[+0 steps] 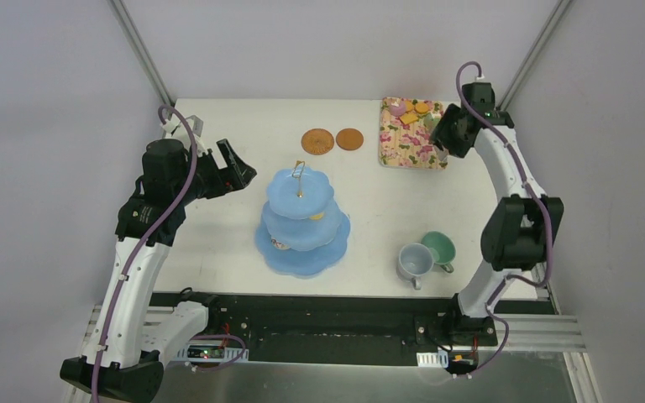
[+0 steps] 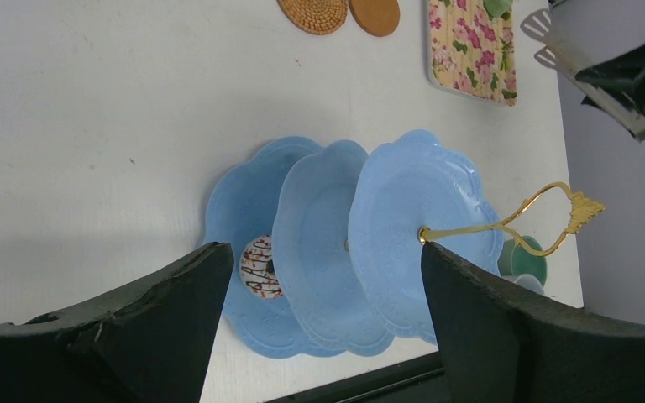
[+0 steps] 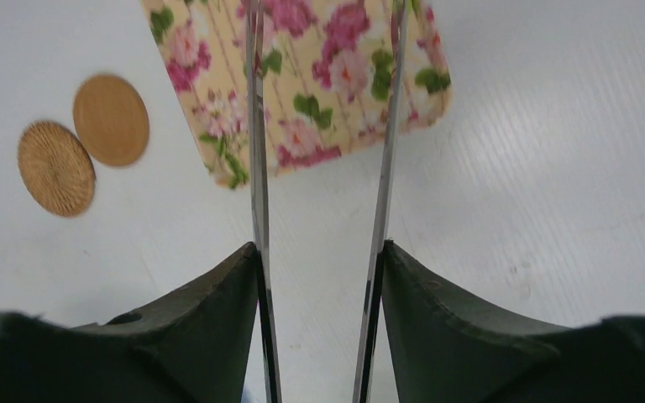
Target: Serve the afternoon tea
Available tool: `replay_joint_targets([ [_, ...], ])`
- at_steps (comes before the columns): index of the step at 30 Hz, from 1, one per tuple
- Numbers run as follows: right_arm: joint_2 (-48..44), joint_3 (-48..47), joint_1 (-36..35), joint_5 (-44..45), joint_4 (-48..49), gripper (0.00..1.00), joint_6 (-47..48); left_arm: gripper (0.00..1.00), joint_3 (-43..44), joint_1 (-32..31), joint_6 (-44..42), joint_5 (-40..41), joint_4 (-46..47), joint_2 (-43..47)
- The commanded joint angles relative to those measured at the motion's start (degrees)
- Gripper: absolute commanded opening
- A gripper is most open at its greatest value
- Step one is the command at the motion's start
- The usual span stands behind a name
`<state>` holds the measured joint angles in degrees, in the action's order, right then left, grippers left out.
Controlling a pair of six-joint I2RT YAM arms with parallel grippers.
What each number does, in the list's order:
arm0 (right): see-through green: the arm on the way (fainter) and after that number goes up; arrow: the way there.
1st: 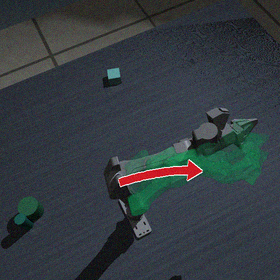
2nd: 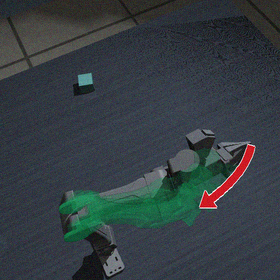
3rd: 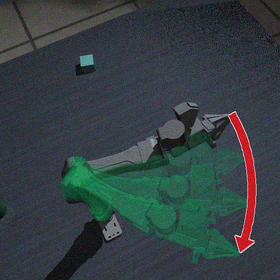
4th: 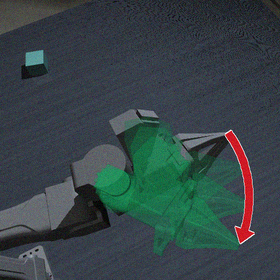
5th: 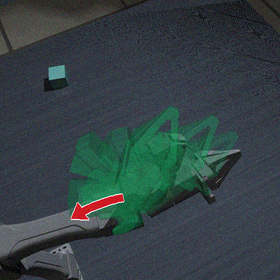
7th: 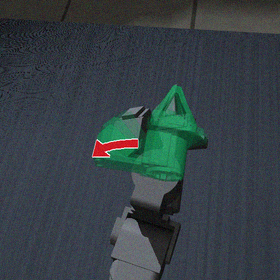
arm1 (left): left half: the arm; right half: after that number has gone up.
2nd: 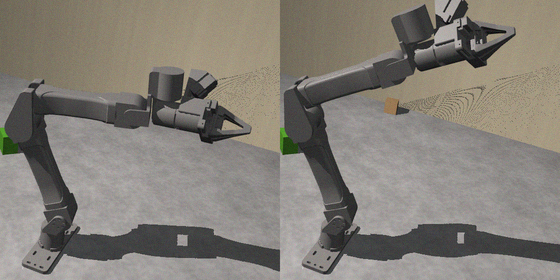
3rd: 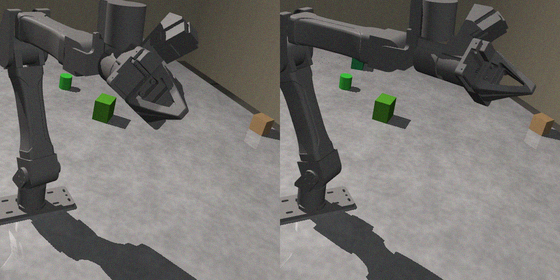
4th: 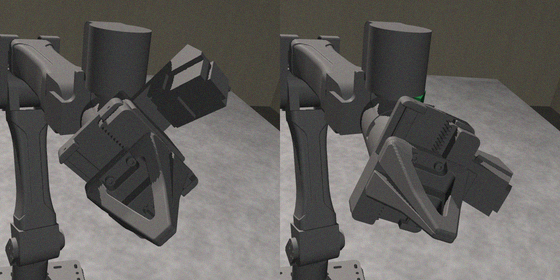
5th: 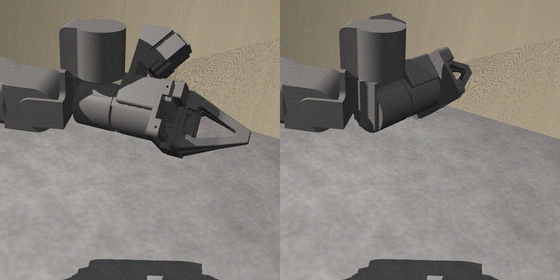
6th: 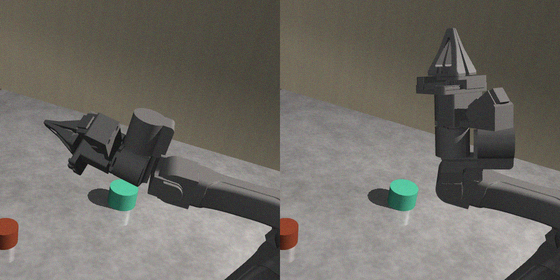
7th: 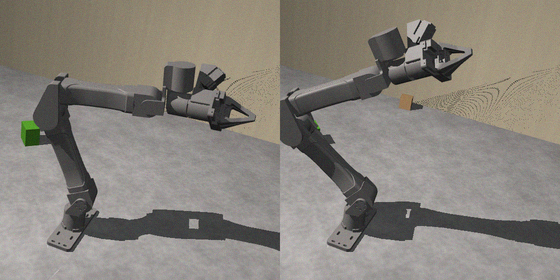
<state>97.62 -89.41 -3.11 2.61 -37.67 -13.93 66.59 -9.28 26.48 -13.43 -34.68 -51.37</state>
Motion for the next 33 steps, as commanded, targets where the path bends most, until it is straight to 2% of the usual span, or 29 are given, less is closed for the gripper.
replay_joint_targets([
  [1, 8.1, -13.3, 4.0, -5.1, 1.0, 0.56, -0.2, 0.86, -0.1, 0.3, -1.8, 0.2, 1.1, 0.5],
  [5, 17.3, -23.2, 5.3, -6.3, -2.3, 0.57, -0.4, 0.86, -0.3, 0.3, -2.0, 0.7, 0.9, 0.3],
  [10, 23.3, -30.2, 5.3, -7.1, -3.5, 0.56, -0.2, 0.87, -0.3, 0.3, -2.6, 1.0, 1.4, -0.5],
  [17, 26.0, -30.7, 5.3, -7.2, -2.6, 0.5, -0.1, 0.87, -0.7, 0.3, -3.2, 1.7, 1.8, -1.0],
  [22, 27.8, -31.0, 5.3, -7.0, -1.3, 0.5, 0.1, 0.88, -0.4, 0.3, -3.3, 1.6, 2.5, -1.7],
  [33, 35.4, -39.9, 4.9, -6.7, -2.5, 0.51, 1.4, 0.88, 0.7, 0.3, -3.3, 1.5, 2.2, -2.9],
])
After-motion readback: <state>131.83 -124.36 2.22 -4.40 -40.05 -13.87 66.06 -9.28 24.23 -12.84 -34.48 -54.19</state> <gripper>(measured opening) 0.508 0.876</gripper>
